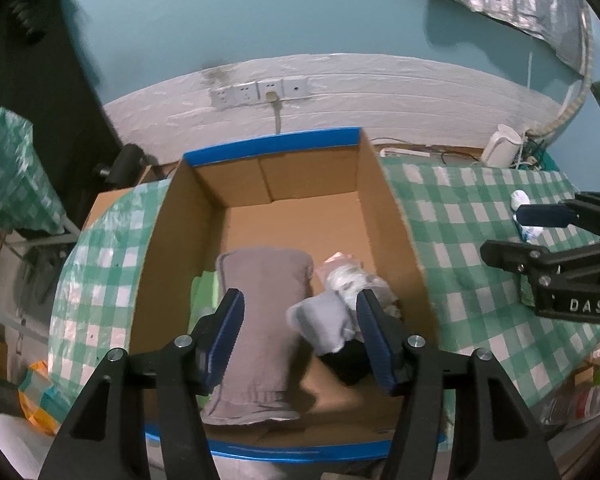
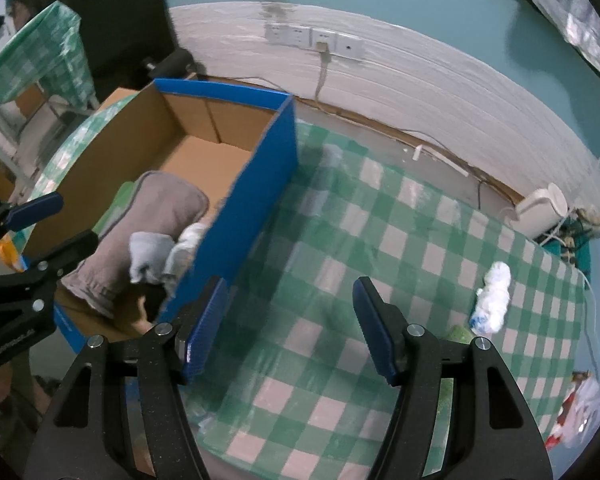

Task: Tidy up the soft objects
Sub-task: 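Withdraw both open tools from the box back over the table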

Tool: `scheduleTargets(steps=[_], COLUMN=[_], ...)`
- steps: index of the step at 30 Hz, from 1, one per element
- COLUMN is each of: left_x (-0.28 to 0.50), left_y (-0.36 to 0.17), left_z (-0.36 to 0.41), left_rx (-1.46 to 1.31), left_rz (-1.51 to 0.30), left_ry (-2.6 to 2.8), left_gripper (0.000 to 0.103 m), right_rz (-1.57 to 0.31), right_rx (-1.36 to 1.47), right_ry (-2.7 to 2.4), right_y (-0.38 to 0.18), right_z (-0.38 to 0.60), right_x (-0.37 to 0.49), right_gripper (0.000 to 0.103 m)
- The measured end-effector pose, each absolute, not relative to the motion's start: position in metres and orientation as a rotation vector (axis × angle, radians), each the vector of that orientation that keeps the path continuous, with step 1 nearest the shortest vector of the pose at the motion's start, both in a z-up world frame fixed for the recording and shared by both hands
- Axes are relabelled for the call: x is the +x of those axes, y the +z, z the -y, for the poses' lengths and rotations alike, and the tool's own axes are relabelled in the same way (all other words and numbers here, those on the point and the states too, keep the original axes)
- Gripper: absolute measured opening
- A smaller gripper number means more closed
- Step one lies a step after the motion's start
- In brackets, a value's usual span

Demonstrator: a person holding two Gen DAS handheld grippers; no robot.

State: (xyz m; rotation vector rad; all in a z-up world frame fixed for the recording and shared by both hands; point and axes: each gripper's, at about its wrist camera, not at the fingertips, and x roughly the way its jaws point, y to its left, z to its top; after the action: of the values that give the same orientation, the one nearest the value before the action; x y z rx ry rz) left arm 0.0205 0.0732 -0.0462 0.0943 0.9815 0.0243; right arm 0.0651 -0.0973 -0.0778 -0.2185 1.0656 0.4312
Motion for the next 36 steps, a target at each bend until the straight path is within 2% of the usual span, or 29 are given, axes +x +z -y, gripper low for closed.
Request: scheduleTargets(steps=[36], left_x=[0.034], left_y=[-0.052], left_z=[0.066], left_rx=[0.297], left_rz=[-0.972], left_ry=[-0.123], left_gripper=[0.064], right_rz=[-1.089], right_rx=[-0.069], right_ry=[0.221], right_y=[-0.106], right_z=[0.254], right_x=[0.049], right_gripper=[0.070])
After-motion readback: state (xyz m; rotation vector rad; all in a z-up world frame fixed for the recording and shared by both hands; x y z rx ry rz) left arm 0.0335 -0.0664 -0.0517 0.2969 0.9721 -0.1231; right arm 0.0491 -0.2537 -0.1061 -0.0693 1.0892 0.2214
